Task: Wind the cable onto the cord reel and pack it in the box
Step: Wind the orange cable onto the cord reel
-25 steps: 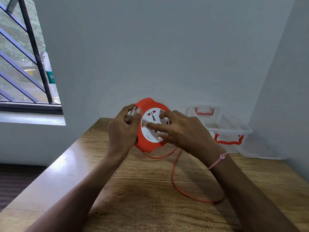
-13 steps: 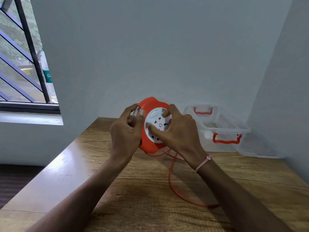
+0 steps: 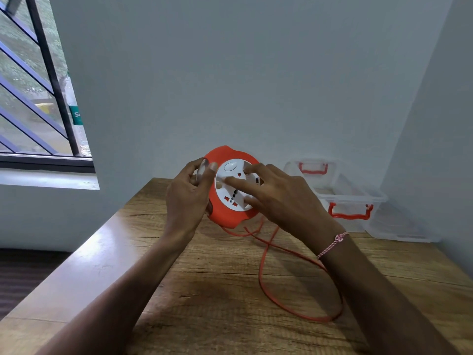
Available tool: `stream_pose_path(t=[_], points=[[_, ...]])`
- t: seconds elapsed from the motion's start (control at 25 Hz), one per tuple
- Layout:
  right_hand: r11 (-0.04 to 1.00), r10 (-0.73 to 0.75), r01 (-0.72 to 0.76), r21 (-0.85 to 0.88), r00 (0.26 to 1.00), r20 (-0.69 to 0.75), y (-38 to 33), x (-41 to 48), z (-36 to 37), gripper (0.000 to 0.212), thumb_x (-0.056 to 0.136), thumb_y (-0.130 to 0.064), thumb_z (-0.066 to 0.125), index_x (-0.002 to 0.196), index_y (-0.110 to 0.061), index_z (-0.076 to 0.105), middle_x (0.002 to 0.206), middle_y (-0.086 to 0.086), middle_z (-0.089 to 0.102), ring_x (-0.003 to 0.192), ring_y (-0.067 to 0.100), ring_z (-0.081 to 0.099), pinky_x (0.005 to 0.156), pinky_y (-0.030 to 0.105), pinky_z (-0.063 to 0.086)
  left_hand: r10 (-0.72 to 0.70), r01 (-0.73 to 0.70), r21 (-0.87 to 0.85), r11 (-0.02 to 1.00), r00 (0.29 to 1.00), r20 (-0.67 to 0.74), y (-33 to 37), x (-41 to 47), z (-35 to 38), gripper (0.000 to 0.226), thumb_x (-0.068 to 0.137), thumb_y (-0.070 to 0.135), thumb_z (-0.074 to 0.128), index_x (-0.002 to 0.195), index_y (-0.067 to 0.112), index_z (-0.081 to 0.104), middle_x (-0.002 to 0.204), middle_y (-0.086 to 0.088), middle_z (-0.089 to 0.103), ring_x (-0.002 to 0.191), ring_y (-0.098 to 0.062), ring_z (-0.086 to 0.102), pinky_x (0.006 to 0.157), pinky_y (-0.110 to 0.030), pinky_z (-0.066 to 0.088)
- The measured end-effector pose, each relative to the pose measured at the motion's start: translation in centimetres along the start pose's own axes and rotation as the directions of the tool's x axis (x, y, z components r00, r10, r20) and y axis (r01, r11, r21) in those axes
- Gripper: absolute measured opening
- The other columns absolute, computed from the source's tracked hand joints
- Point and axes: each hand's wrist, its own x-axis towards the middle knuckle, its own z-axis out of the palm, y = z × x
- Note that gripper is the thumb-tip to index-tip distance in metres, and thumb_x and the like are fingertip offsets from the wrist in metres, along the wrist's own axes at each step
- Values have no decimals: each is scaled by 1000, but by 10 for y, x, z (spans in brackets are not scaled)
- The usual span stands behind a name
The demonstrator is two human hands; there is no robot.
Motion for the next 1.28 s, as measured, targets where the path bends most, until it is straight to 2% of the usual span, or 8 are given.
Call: stream_pose_path(t=[0.2, 0.4, 0.52, 0.68, 0.92, 1.08, 1.16, 1.28], points=[[994, -52, 53, -99, 999, 8, 5, -2, -1, 84, 80, -39, 86, 151, -45, 40, 134, 17, 64, 107, 29, 69, 58, 33, 58, 21, -20, -36, 999, 998, 52, -6, 1, -2, 58, 90, 65, 64, 134, 28, 68, 102, 2, 81, 85, -17, 81, 62, -30, 65], [999, -38, 35, -39, 997, -72, 0, 0, -3, 56, 87, -45, 78, 139, -42, 57, 122, 11, 72, 96, 29, 72, 60, 32, 55, 99, -99, -12, 995, 995, 26, -3, -1, 0, 13, 101, 58, 58, 109, 54, 66, 86, 8, 79, 78, -16, 78, 64, -36, 67], [1000, -2, 4, 16, 992, -125, -3, -2, -4, 51, 89, -50, 71, 137, -40, 59, 107, 5, 74, 82, 24, 71, 56, 26, 49, 138, -137, 25, 990, 990, -18, -2, -3, 0, 13, 104, 49, 59, 112, 45, 68, 79, 23, 74, 74, -4, 75, 60, -25, 63], [977, 181, -157, 145, 968, -171, -17, 3, -2, 63, 85, -68, 61, 134, -28, 60, 88, 2, 75, 64, 22, 68, 52, 25, 47, 192, -192, 10, 981, 980, -44, -2, -10, 5, 27, 103, 53, 56, 120, 38, 71, 87, 15, 78, 79, -8, 77, 64, -31, 65], [483, 713, -619, 620, 689, 133, -28, 13, 6, 59, 76, -85, 59, 95, -29, 53, 78, -14, 66, 65, 7, 67, 60, 38, 62, 239, -237, 52, 970, 969, -52, -2, -15, 11, 59, 99, 62, 54, 139, 20, 65, 110, 14, 72, 90, -5, 75, 74, -19, 61], [827, 451, -346, 443, 878, -157, -12, 4, 2, 47, 90, -68, 60, 110, -25, 58, 96, -5, 70, 68, 9, 65, 54, 26, 57, 198, -193, 60, 979, 977, -79, -4, -12, 10, 45, 101, 58, 55, 133, 28, 66, 95, 26, 68, 80, -2, 74, 67, -21, 62], [937, 193, -146, 317, 974, -121, -2, 0, -1, 47, 95, -59, 58, 131, -29, 52, 120, 1, 66, 77, 15, 69, 53, 27, 56, 184, -179, 58, 982, 979, -91, -4, -9, 8, 36, 102, 55, 56, 128, 32, 66, 91, 26, 70, 79, -4, 76, 66, -24, 63], [989, -8, 10, 147, 1000, -12, 4, -3, -1, 56, 97, -49, 63, 149, -39, 44, 134, 10, 64, 89, 24, 73, 54, 29, 57, 150, -149, 24, 989, 984, -91, -5, -6, 4, 39, 102, 57, 55, 129, 31, 66, 95, 25, 72, 85, 4, 76, 65, -18, 62]])
